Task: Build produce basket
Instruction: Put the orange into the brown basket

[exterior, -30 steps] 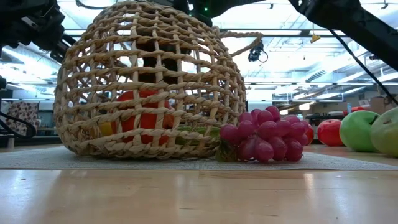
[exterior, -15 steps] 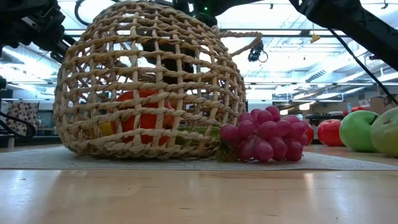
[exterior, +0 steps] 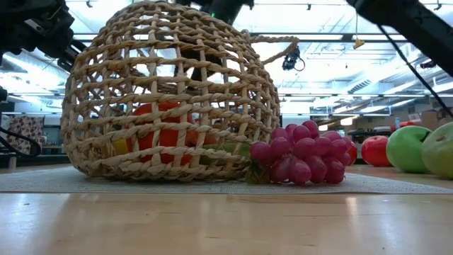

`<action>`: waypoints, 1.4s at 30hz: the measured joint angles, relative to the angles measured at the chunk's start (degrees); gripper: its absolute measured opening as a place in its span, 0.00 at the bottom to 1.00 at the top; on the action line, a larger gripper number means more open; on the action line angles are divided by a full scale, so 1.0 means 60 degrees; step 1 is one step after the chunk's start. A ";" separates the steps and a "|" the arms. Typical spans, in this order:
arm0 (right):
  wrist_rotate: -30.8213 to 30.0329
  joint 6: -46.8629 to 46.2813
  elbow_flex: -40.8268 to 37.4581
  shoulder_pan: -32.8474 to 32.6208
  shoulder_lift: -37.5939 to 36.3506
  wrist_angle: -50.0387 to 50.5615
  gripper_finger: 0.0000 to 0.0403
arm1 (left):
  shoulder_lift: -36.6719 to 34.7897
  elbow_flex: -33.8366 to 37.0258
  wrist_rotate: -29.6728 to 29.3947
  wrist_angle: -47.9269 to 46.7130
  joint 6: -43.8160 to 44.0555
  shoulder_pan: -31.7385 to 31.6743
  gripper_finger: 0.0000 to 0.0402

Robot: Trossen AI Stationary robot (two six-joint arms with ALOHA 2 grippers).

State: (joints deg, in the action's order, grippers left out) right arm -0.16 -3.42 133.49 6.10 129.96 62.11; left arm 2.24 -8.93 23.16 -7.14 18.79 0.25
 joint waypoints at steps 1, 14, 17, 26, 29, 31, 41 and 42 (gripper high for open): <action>-0.0143 -0.0007 0.0002 -0.0009 -0.0175 0.0088 0.86 | 0.0000 0.0000 -0.0004 -0.0004 0.0007 0.0000 0.30; -0.1769 -0.0954 0.0004 -0.1522 -0.2721 0.1414 0.86 | -0.0001 0.0003 -0.0004 -0.0004 0.0004 -0.0003 0.30; -0.2587 -0.1410 0.0006 -0.2375 -0.3094 0.2125 0.86 | -0.0004 0.0000 -0.0004 -0.0004 0.0009 -0.0002 0.30; -0.4973 -0.3872 -0.0372 -0.4861 -0.3265 0.4735 0.86 | -0.0004 0.0000 -0.0004 -0.0004 0.0004 0.0000 0.30; -0.5015 -0.4256 -0.1073 -0.5422 -0.3397 0.4584 0.86 | -0.0004 0.0000 0.0000 -0.0004 0.0007 0.0000 0.30; -0.4973 -0.4639 -0.1489 -0.5662 -0.3468 0.4607 0.86 | -0.0004 0.0000 -0.0004 -0.0004 0.0007 -0.0001 0.30; -0.3000 -0.7069 -0.5388 -0.6240 -0.4866 0.4101 0.86 | -0.0004 0.0000 -0.0003 -0.0004 0.0004 -0.0001 0.30; -0.2734 -0.7405 -0.5825 -0.6331 -0.5043 0.3782 0.86 | -0.0004 0.0001 -0.0003 -0.0004 0.0006 -0.0003 0.30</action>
State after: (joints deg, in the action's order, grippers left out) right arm -16.56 -47.85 98.54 -31.89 99.70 84.80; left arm 2.22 -8.92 23.14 -7.16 18.82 0.23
